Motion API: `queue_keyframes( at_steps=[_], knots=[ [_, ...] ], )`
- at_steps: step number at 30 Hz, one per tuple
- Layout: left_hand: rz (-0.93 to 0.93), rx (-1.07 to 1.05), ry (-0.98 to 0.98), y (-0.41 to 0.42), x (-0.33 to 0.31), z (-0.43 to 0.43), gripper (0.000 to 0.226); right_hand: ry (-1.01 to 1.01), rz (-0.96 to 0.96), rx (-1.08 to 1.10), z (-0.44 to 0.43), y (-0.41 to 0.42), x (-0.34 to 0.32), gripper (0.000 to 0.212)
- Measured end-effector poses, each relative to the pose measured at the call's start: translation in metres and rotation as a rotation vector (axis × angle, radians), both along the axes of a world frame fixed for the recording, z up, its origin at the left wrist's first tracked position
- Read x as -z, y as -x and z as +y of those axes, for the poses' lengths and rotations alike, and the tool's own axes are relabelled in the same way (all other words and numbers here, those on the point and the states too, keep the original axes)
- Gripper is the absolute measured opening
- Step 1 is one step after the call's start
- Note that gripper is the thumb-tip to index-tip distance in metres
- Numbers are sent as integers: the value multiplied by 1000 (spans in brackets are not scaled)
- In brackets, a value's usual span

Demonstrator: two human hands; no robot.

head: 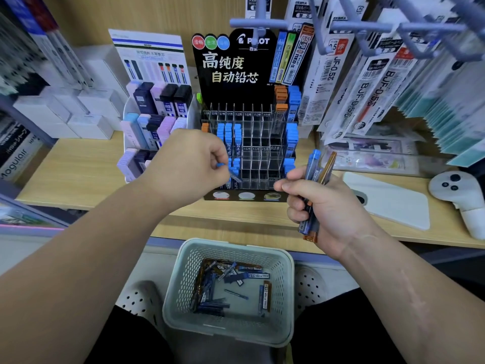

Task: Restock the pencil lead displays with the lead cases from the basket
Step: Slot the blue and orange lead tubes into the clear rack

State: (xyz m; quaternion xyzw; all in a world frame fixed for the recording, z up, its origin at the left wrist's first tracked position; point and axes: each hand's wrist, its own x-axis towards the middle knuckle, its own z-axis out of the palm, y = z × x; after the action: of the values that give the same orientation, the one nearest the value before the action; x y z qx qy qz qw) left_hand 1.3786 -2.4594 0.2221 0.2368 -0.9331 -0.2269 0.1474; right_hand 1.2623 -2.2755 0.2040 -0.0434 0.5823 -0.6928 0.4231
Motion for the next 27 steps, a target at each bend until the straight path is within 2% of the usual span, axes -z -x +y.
queue_keyframes(
  at_steps=[7, 13, 22, 25, 27],
  knots=[
    [1, 13, 48, 5, 3, 1, 2, -6, 7, 2, 1, 2, 1, 20],
    [72, 60, 152, 13, 15, 2, 8, -6, 3, -10, 1, 2, 2, 21],
    [41, 179, 195, 16, 27, -2, 9, -8, 4, -10, 0, 3, 2, 21],
    [31, 146, 228, 17, 38, -2, 7, -4, 3, -16, 0, 2, 2, 21],
    [14, 93, 251, 17, 42, -1, 14, -3, 3, -17, 0, 2, 2, 21]
  ],
)
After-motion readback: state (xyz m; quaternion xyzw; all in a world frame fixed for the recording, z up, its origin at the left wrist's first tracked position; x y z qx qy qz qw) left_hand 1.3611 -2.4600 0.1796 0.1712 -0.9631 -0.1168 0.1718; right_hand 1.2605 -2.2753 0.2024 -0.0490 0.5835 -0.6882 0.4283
